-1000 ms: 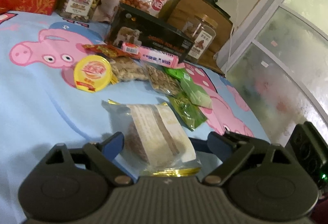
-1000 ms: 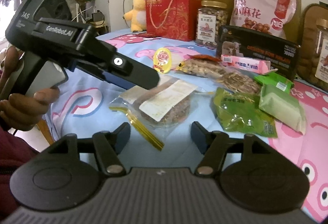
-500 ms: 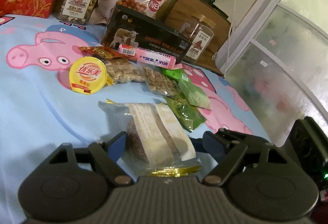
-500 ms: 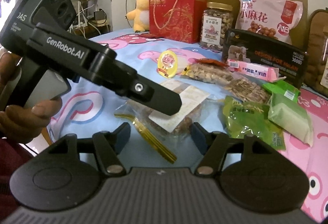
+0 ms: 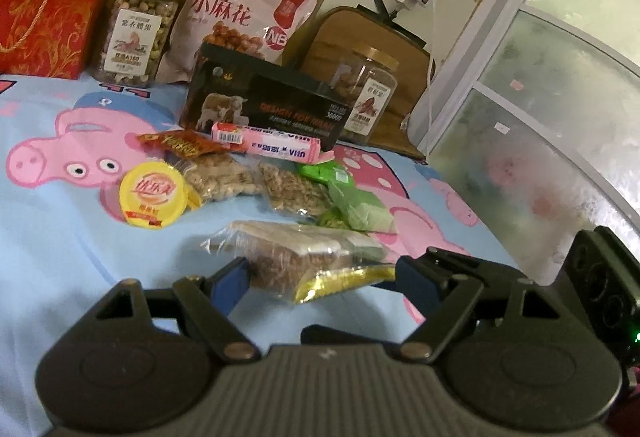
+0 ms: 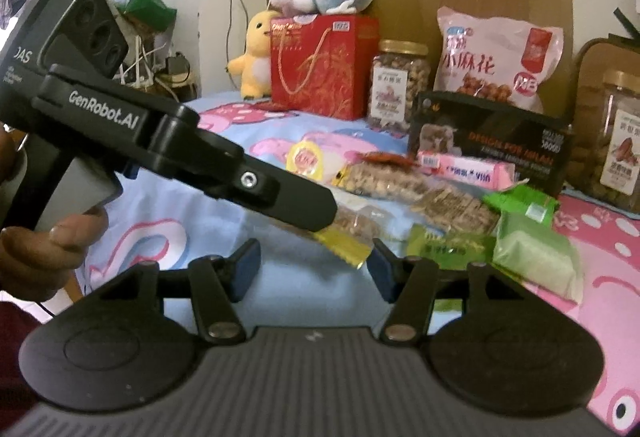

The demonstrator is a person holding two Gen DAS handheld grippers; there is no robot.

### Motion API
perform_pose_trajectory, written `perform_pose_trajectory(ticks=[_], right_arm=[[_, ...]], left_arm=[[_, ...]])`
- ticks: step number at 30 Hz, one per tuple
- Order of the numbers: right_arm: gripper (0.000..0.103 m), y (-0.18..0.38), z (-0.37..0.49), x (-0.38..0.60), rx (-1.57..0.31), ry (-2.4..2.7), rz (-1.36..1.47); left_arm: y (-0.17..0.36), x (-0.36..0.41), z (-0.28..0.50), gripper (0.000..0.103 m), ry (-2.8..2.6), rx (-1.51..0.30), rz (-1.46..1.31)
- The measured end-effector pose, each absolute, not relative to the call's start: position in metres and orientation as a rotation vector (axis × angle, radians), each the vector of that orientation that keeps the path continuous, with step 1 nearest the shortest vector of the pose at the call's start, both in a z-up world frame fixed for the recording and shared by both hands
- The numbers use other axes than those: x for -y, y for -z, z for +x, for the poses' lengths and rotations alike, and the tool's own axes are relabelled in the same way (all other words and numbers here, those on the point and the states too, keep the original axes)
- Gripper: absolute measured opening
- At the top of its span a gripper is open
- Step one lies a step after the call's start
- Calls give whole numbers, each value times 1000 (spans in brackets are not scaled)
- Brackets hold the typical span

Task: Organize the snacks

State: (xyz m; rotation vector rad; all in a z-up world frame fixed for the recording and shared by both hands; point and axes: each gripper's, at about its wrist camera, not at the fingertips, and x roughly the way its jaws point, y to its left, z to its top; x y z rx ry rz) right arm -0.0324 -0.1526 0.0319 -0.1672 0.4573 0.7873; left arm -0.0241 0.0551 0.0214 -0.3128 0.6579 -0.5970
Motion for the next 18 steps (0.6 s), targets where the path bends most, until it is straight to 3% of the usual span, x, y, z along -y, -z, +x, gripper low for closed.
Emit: perform_pose_trajectory(ticks=[9,14,18], right_arm=[[61,-29,-35,156,-481,-806,-200],[62,-18,-37,154,-552,-840,-255],[63,-17,-39,159,-565,-842,-261]], left_arm=[[-12,-57,-23,82,613,-711,-329],[-4,-65,-24,95,617,-745,-353],[-5,-77,-31,95,614,-736,-363]])
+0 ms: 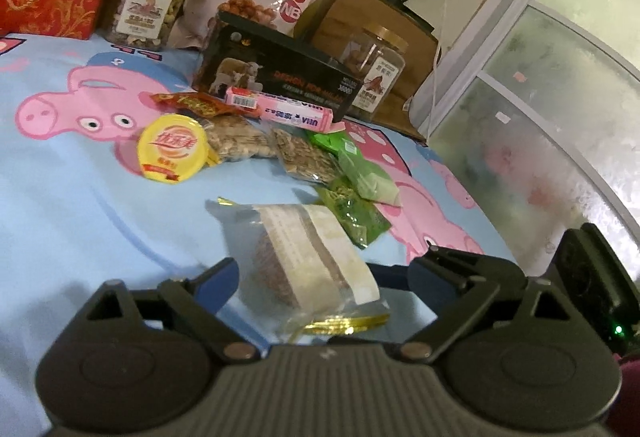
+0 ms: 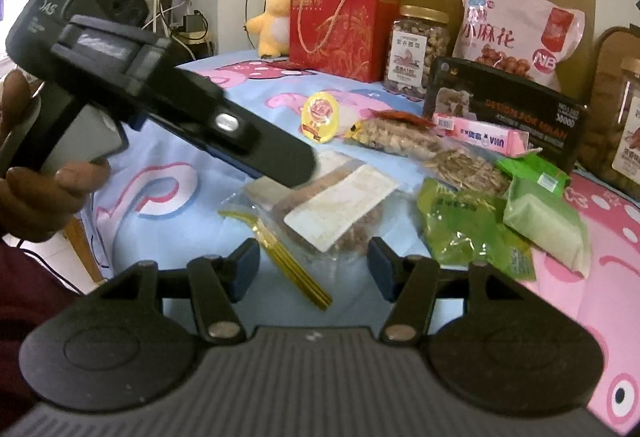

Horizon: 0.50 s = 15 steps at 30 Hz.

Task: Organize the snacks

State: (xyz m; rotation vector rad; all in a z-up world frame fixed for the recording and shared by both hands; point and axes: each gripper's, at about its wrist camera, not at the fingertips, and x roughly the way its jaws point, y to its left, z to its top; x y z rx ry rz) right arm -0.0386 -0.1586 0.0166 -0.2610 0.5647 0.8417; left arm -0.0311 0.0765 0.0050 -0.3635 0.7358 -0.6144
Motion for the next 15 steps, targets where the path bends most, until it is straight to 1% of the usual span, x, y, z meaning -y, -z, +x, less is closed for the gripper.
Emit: perform_pose_trajectory(ticks=[1,3,10,11,12,13,14,15], right_arm=[[63,-17,-39,160,-566,-841,-264],[68,-16,-40,163,-568,-840,-267],[74,-15,-37,164,-573,-838,-275],[75,-15,-36,163,-573,-840,-276],[75,-15,-35,162,-573,-842,-277],[75,-15,-34,160,-571,-846,-278],[74,-15,-32,157,-571,-852,-279],[70,-14,-30,155,-572,-862,-279]], left_arm=[[-5,-79,-31,95,610,-736,-369],[-5,-83,-31,95,606,-736,-382],[-2,-70,-11,94,620,-771,-380],[0,-66,-8,90,619,-788,-373],[2,-61,-6,89,616,-789,-357],[2,-57,-6,80,612,-781,-335],[2,-55,-6,68,605,-779,-318],[1,-53,-7,65,585,-775,-300]])
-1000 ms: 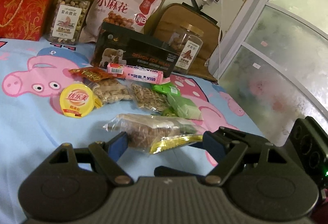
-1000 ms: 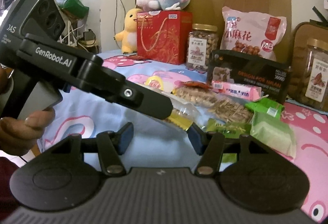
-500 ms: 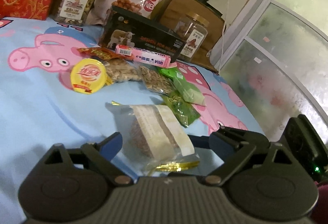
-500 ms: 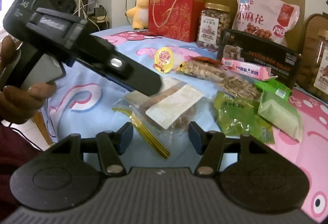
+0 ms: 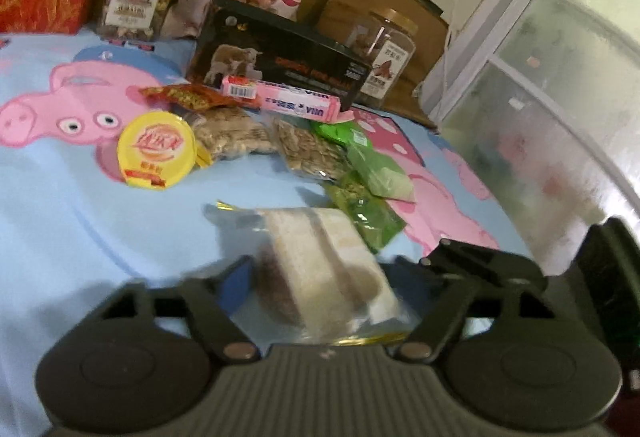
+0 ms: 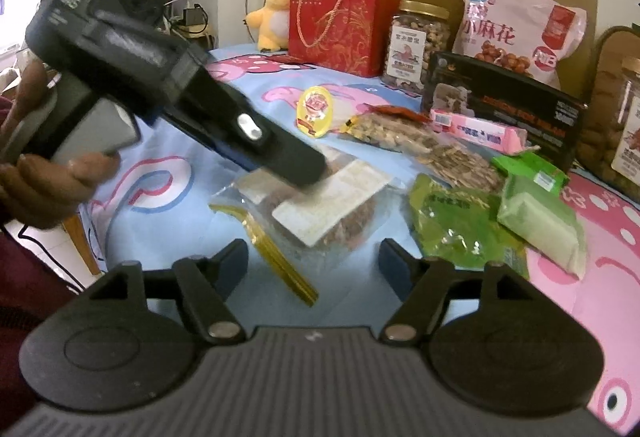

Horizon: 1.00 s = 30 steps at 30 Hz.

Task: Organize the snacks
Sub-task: 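Grasp the clear bag with the right tool and drop it into the black box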

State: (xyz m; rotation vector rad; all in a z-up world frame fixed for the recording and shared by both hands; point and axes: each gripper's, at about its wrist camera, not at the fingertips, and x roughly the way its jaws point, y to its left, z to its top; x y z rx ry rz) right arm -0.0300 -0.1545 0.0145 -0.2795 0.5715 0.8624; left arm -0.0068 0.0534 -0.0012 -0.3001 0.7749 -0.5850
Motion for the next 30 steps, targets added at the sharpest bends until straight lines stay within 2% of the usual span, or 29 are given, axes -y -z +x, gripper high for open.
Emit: perform_pose_trajectory(ticks=[4,11,19,27,30], right_arm=[[58,-19,-22,150,-560,-826,-263],[58,-54,-7,158,-462,-841,-147],[58,-84,71,164,-350,-700,-197],[58,-92,178,178,-468,-637,-71],[59,-83,198,176,-489,-569,-77]], left_arm=[[-7,-65,-10,63,576,-771,-335],[-67,-63,-3,63,611,-594,-247],[-114,-22,86,63,607,-481,-161],[-103,2,194,63,552,-548,-223],[-87,2,221,68,501,-595,-256]])
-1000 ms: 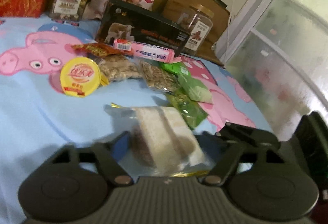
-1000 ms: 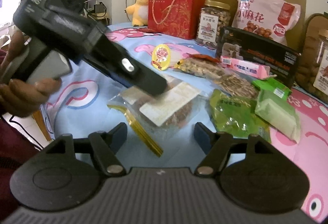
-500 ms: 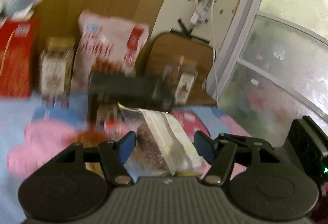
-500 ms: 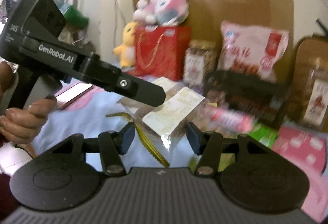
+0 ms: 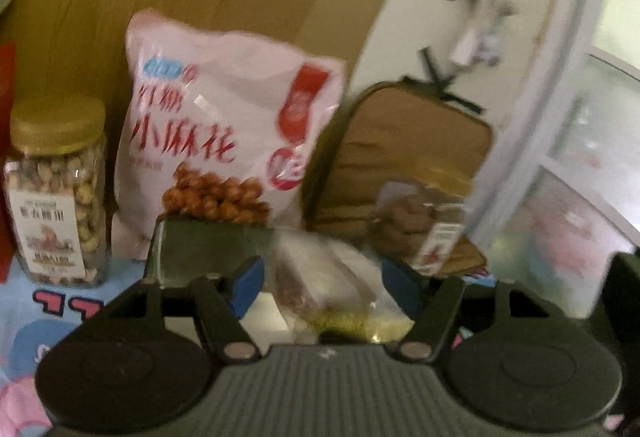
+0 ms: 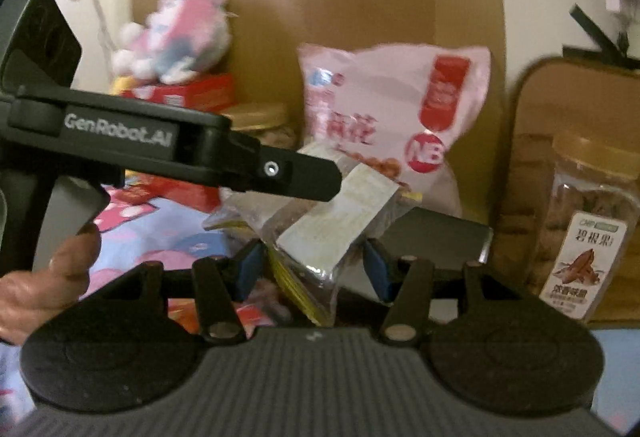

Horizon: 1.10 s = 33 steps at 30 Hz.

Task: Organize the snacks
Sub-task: 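Grasp the clear bag with the right tool and drop it into the black box, then grasp the red spicy-snack bag with the right tool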

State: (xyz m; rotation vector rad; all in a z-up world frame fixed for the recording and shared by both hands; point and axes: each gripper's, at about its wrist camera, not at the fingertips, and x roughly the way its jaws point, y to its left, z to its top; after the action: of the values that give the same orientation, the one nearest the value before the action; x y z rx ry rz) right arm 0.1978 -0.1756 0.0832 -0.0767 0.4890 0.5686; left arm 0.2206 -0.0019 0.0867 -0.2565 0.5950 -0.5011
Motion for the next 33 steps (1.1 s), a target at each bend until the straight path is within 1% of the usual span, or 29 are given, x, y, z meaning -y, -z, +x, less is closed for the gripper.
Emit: perform_pose_trajectory(ticks=[3,6,11,14,16,20,24,28,31,33], right_arm=[[59,-77,209,177,-482,-474,-81],[59,-82,198,189,-467,-473,-7],[59,-90,159,197,-416,-508,10],[59,-87,130,195,-413,-564,18],[59,-79,110,189,-433,-606,10],[59,-62,78,162,-471,-685,-54],[59,-52,72,133,-511,-747,-82],[59,-48,85,111,-553,-755,-103],[58,-44,104,104,-597,-697,-93],[59,-39,123,102,-650,-657,-51]], left_arm=[[-81,0,222,68,451,-600,-251],[-87,-10,196,68,467,-545,-243],[-96,-49,118,76,564,-454,-281],[-90,-85,61,80,525,-380,-263],[-80,-111,36,80,446,-384,-260],[-57,-152,18,78,336,-473,-342],[-38,-168,9,78,320,-497,-412],[-23,-157,7,78,330,-489,-378],[-10,-147,9,78,333,-515,-337],[-13,-145,3,79,348,-483,-321]])
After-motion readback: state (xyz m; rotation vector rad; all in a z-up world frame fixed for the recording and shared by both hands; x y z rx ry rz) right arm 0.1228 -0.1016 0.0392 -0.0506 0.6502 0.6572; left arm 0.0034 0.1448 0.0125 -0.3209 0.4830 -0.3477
